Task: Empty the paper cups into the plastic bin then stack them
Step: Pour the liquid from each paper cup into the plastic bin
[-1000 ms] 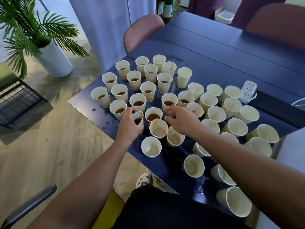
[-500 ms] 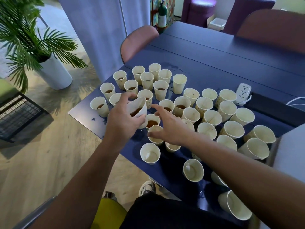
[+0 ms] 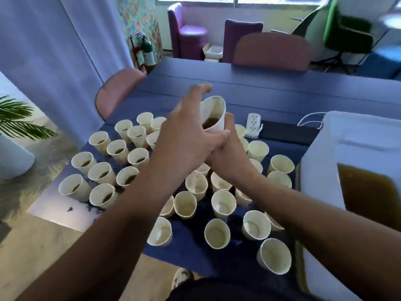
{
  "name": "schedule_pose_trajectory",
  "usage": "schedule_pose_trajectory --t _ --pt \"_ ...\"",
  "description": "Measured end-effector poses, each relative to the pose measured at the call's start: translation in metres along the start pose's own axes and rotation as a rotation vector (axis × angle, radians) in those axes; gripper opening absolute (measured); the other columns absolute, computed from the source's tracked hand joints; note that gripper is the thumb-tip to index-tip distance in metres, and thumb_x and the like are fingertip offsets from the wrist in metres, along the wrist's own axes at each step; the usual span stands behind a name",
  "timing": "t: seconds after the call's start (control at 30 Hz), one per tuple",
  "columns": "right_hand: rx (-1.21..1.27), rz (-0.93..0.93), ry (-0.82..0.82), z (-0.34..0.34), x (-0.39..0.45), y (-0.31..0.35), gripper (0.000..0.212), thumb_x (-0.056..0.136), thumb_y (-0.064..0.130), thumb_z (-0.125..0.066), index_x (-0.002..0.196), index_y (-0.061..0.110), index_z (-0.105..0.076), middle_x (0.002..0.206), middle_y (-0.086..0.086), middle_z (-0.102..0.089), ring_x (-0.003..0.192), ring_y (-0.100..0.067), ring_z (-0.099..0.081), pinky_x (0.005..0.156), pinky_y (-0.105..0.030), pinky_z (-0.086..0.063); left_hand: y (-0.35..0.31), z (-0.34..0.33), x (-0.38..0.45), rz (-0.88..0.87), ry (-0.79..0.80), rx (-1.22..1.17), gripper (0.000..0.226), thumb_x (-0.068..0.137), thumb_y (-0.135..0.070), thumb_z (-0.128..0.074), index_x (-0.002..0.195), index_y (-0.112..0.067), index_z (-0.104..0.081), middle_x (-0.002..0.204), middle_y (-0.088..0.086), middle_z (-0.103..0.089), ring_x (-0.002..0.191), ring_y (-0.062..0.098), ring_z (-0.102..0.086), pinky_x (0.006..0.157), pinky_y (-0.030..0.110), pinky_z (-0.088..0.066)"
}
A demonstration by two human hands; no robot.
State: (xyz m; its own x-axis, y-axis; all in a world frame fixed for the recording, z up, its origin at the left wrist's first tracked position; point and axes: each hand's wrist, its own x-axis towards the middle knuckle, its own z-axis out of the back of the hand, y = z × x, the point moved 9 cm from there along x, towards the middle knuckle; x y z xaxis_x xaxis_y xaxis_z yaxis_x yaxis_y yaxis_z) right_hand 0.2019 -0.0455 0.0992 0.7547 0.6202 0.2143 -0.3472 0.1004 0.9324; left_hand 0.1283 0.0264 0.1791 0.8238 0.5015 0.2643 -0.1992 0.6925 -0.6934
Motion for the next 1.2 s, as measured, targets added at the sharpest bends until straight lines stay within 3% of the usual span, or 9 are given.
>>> schedule_pose_trajectory --t 0.07,0.17,0.3,0.37,0.5,0.63,0.83,1.07,1.2 --pt "-0.065 0.009 -0.087 0.036 0.000 0.000 0.067 0.065 0.035 -0.075 0.121 0.018 -0.042 0.096 0.029 -0.059 0.083 -0.004 -0.064 0.070 -0.028 -0.051 -0.026 -0.018 0.006 -0.064 0.064 0.001 0.083 0.076 -0.039 -0.082 0.145 -0.041 -0.038 0.126 -0.009 -0.057 0.112 0.016 -0.056 0.097 0.033 -0.045" --pt "-0.184 -0.011 -0.138 0.083 0.000 -0.011 0.063 0.070 0.032 -0.081 0.123 0.020 -0.050 0.098 0.038 -0.054 0.087 -0.001 -0.063 0.073 -0.031 -0.055 -0.057 -0.037 0.010 -0.141 0.115 -0.011 0.084 0.078 -0.053 -0.077 0.149 -0.044 -0.032 0.135 -0.012 -0.056 0.117 0.014 -0.057 0.102 0.040 -0.046" --pt "-0.300 -0.022 -0.238 0.158 -0.024 -0.022 0.070 0.072 0.039 -0.084 0.128 0.025 -0.045 0.109 0.017 -0.059 0.098 -0.006 -0.062 0.077 -0.026 -0.055 -0.094 -0.064 0.010 -0.215 0.141 -0.101 0.078 0.084 -0.061 -0.068 0.150 -0.042 -0.030 0.135 -0.016 -0.054 0.109 0.012 -0.064 0.096 0.048 -0.052" --pt "-0.353 -0.049 -0.299 0.195 -0.043 -0.029 0.073 0.071 0.039 -0.083 0.129 0.023 -0.043 0.114 0.009 -0.058 0.100 -0.010 -0.059 0.079 -0.033 -0.054 -0.108 -0.082 0.008 -0.240 0.168 -0.120 0.071 0.089 -0.055 -0.066 0.149 -0.040 -0.031 0.132 -0.017 -0.054 0.102 0.009 -0.066 0.094 0.048 -0.053" --pt "-0.427 -0.134 -0.406 0.254 -0.075 -0.042 0.075 0.070 0.036 -0.085 0.130 0.021 -0.042 0.119 0.002 -0.057 0.102 -0.018 -0.056 0.080 -0.032 -0.049 -0.125 -0.119 0.003 -0.287 0.251 -0.115 0.064 0.092 -0.050 -0.064 0.147 -0.040 -0.034 0.133 -0.017 -0.056 0.099 0.006 -0.066 0.096 0.042 -0.051" --pt "-0.479 -0.213 -0.491 0.301 -0.104 -0.065 0.067 0.071 0.030 -0.086 0.123 0.023 -0.043 0.113 0.004 -0.057 0.100 -0.020 -0.056 0.080 -0.035 -0.045 -0.129 -0.171 -0.010 -0.340 0.399 -0.044 0.063 0.093 -0.045 -0.064 0.148 -0.040 -0.032 0.136 -0.015 -0.055 0.112 0.010 -0.061 0.094 0.035 -0.051" --pt "-0.494 -0.360 -0.561 0.335 -0.137 -0.112 0.064 0.074 0.032 -0.084 0.122 0.028 -0.042 0.110 0.005 -0.057 0.099 -0.022 -0.058 0.074 -0.033 -0.043 -0.117 -0.249 -0.041 -0.375 0.661 0.077 0.066 0.100 -0.047 -0.057 0.157 -0.033 -0.025 0.160 -0.008 -0.035 0.143 0.017 -0.038 0.112 0.038 -0.037" --pt "-0.519 -0.500 -0.570 0.339 -0.151 -0.138 0.070 0.062 0.044 -0.079 0.120 0.024 -0.045 0.106 0.005 -0.061 0.099 -0.023 -0.059 0.085 -0.049 -0.051 -0.100 -0.279 -0.058 -0.415 0.795 0.087 0.064 0.106 -0.051 -0.037 0.162 -0.032 -0.010 0.168 -0.019 -0.008 0.152 0.007 -0.016 0.113 0.034 -0.030" --pt "-0.526 -0.536 -0.540 0.340 -0.151 -0.149 0.067 0.072 0.029 -0.084 0.125 0.021 -0.045 0.109 0.003 -0.060 0.100 -0.021 -0.056 0.088 -0.044 -0.047 -0.093 -0.285 -0.057 -0.412 0.816 0.086 0.066 0.105 -0.056 -0.036 0.162 -0.036 -0.008 0.165 -0.030 0.001 0.152 0.003 -0.013 0.104 0.028 -0.030"
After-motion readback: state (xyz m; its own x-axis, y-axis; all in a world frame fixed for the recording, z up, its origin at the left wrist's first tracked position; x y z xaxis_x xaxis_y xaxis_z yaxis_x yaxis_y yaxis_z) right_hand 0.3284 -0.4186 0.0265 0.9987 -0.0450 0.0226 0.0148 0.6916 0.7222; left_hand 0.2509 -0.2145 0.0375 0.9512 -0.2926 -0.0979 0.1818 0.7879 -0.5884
